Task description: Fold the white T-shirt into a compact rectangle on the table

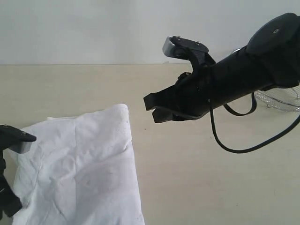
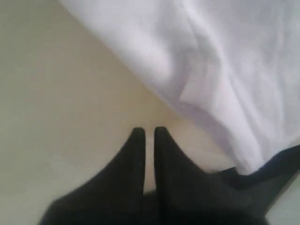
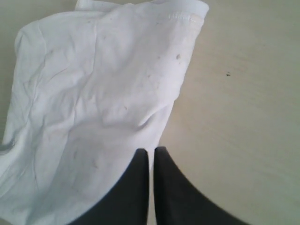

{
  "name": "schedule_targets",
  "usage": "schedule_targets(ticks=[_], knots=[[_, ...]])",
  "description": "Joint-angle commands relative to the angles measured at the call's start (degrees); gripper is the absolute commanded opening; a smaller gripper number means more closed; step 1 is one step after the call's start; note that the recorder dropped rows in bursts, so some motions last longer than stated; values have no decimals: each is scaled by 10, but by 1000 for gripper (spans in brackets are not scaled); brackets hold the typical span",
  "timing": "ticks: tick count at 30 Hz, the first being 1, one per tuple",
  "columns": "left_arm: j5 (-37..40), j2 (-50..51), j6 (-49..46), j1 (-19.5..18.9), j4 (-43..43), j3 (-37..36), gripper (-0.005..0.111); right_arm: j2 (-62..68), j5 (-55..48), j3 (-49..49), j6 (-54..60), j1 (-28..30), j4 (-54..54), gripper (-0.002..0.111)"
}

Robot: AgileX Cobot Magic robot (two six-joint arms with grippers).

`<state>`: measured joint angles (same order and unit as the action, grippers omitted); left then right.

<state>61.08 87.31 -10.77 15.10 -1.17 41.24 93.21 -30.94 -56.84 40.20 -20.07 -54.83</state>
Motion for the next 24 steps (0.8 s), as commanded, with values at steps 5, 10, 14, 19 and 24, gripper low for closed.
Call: schedule_targets(ticks=[5,10,14,19,24], knots=[[-51,-23,-150,3,-272,41,4,-7,-62,2,22,1,2,0],[-60,33,-140,4,-235,41,4,-7,-119,2,30,1,2,0],[-58,77,-118,4,-189,41,4,-7,-138,2,32,1,0,0],[-45,85,-76,4,-131,41,4,-7,-138,2,32,1,0,0],[-8,85,29,4,20,41,4,-7,-136,2,34,1,0,0]])
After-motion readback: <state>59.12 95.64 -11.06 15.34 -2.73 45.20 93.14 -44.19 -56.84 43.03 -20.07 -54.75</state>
